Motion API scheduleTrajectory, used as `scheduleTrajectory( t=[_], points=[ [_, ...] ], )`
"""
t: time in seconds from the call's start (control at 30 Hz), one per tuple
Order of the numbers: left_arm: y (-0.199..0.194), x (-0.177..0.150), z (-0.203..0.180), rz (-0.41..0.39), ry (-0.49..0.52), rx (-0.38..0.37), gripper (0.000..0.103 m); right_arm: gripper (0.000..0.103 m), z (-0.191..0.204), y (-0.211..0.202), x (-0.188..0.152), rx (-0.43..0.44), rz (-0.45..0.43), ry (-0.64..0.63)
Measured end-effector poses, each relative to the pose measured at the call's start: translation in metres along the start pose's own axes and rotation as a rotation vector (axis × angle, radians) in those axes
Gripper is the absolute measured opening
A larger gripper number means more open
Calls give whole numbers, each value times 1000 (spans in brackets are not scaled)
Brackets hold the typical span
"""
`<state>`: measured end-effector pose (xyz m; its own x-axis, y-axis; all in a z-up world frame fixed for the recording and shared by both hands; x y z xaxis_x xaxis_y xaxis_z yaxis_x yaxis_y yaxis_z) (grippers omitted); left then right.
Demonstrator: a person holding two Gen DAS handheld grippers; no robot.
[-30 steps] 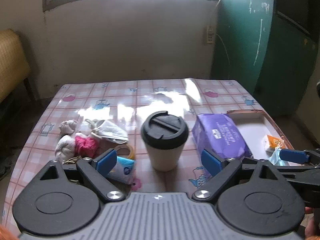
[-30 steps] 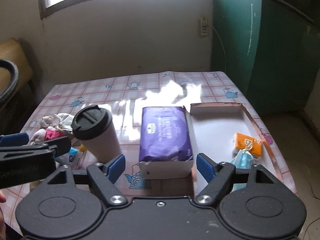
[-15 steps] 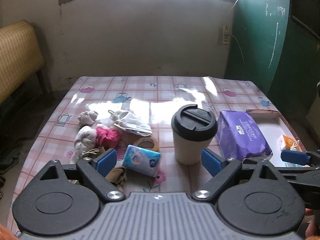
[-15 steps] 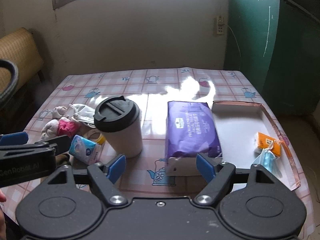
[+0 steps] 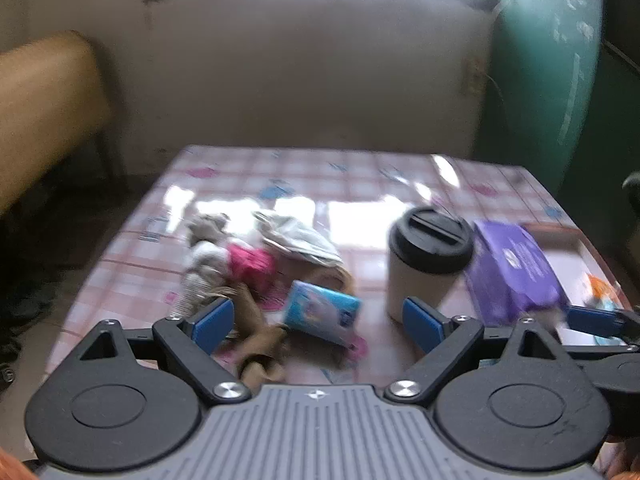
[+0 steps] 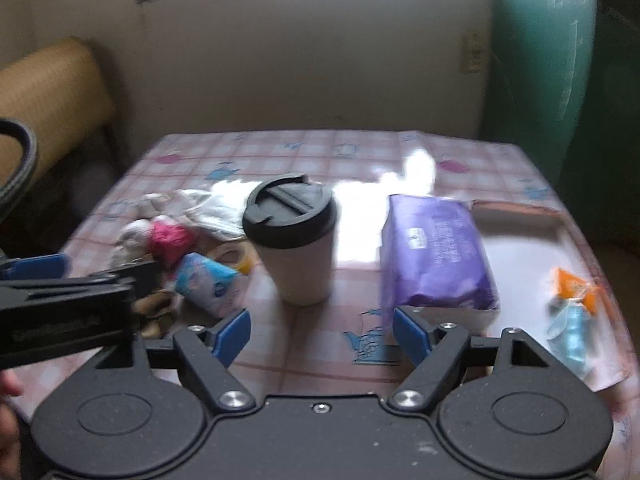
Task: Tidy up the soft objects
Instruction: 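Move both tools back over the pile of soft items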
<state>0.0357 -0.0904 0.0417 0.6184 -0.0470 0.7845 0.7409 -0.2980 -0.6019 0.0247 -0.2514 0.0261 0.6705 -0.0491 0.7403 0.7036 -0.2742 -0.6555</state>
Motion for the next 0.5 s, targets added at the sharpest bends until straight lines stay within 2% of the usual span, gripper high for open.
scheduleTrajectory(
  t=[0.1, 0.5],
  points=[
    [-2, 2, 8, -1, -14, -5, 94, 92, 1, 3, -1, 74, 32, 26],
    [-3, -22, 74, 32, -109, 77, 94, 92, 37, 1, -16, 150, 38, -56]
  ],
)
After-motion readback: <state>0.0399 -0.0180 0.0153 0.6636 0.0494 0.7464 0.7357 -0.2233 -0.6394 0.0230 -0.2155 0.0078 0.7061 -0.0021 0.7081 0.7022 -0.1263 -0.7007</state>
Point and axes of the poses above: each gripper's, at about its wrist camera, not at the fingertips, and y roughly the way its jaws point, z to its left, x to its top, the point moved 4 cm from there along y, roughly the way its jaws point, and after that the axes turned 15 degrees about -x, right-handed, at the moved point
